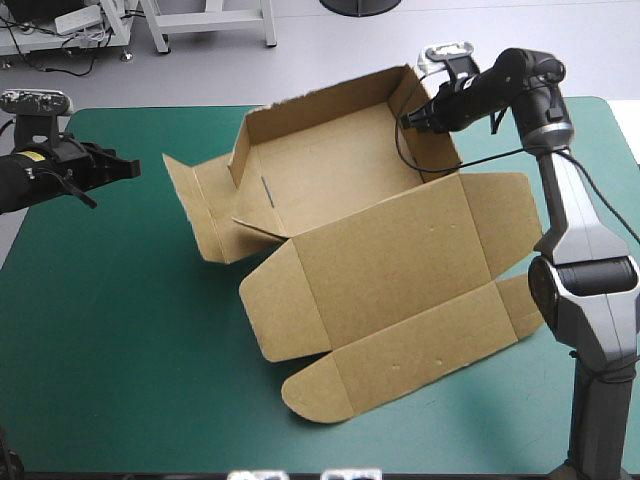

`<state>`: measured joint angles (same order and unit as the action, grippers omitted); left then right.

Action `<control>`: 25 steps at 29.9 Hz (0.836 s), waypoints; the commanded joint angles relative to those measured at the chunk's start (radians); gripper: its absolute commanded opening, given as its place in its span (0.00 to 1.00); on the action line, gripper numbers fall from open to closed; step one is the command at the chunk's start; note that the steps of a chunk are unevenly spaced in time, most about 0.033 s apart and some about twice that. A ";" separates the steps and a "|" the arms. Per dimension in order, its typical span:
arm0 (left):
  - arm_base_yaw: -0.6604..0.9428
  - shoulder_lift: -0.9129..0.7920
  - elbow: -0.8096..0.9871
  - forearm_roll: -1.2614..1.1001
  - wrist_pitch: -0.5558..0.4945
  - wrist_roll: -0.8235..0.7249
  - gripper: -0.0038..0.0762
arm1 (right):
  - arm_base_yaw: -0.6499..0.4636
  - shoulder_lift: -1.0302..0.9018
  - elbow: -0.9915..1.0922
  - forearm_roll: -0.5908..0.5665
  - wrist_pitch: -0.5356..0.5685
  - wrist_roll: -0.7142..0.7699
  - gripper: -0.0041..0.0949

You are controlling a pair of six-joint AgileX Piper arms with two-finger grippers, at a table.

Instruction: Fold the box

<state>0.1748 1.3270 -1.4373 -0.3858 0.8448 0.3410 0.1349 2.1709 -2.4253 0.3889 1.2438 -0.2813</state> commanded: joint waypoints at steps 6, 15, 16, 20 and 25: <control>0.072 0.030 -0.034 -0.139 -0.194 0.000 0.07 | -0.056 -0.110 -0.296 0.053 0.006 0.074 0.02; 0.074 0.094 -0.034 -0.418 -0.183 0.183 0.07 | -0.066 -0.196 -0.343 0.085 0.006 0.083 0.02; 0.074 0.099 -0.034 -0.484 -0.170 0.228 0.07 | -0.066 -0.206 -0.343 0.085 0.006 0.083 0.02; 0.074 0.115 -0.034 -0.709 -0.093 0.347 0.07 | -0.066 -0.235 -0.343 0.085 0.006 0.083 0.02; 0.074 0.116 -0.034 -0.939 0.011 0.433 0.07 | -0.066 -0.254 -0.343 0.088 0.006 0.083 0.02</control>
<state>0.2499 1.4795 -1.4373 -1.1393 0.8191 0.7267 0.0787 1.9847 -2.7360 0.4361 1.2438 -0.2085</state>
